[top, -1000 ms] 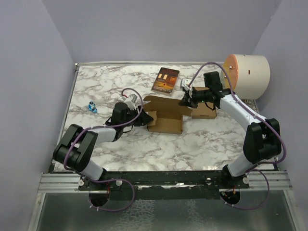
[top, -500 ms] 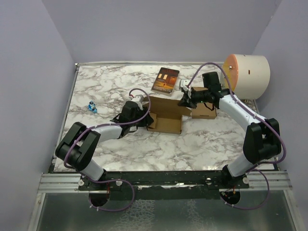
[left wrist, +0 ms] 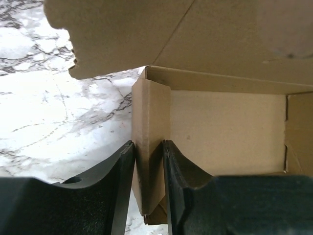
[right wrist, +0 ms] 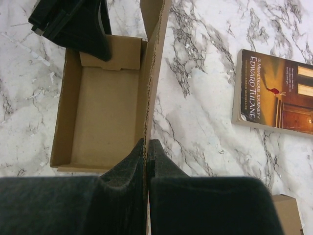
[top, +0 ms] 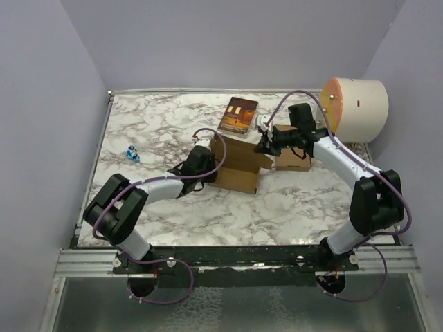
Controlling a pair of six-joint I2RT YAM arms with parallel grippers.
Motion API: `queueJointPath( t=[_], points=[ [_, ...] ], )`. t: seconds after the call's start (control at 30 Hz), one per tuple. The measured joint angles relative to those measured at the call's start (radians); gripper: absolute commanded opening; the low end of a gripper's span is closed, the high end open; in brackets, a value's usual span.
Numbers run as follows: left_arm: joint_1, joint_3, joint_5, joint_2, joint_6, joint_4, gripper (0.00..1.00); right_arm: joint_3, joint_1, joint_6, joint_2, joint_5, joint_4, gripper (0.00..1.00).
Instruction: Fold the paper box
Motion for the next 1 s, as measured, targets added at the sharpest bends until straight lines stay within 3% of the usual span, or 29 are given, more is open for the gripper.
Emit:
queueJointPath(
  t=[0.17, 0.47, 0.57, 0.63, 0.93, 1.0],
  points=[
    [-0.022, 0.032, -0.077, 0.013, 0.024, -0.048, 0.25, 0.0, 0.015, 0.008, -0.001, 0.018, 0.009, 0.01],
    [-0.038, 0.059, -0.172, 0.045, 0.055, -0.08, 0.25, 0.0, 0.035, 0.017, -0.003, 0.04, 0.016, 0.01],
    [-0.04, 0.06, -0.19, 0.061, 0.064, -0.096, 0.05, 0.0, 0.041, 0.018, -0.003, 0.041, 0.018, 0.01],
    [-0.042, 0.061, -0.204, 0.068, 0.078, -0.103, 0.01, 0.0, 0.045, 0.019, -0.003, 0.043, 0.019, 0.01],
    [-0.082, 0.093, -0.302, 0.09, 0.145, -0.145, 0.0, -0.001, 0.054, 0.026, -0.003, 0.059, 0.032, 0.01],
    [-0.085, 0.093, -0.307, 0.092, 0.151, -0.145, 0.04, -0.001, 0.057, 0.026, -0.003, 0.061, 0.034, 0.01]
  ],
)
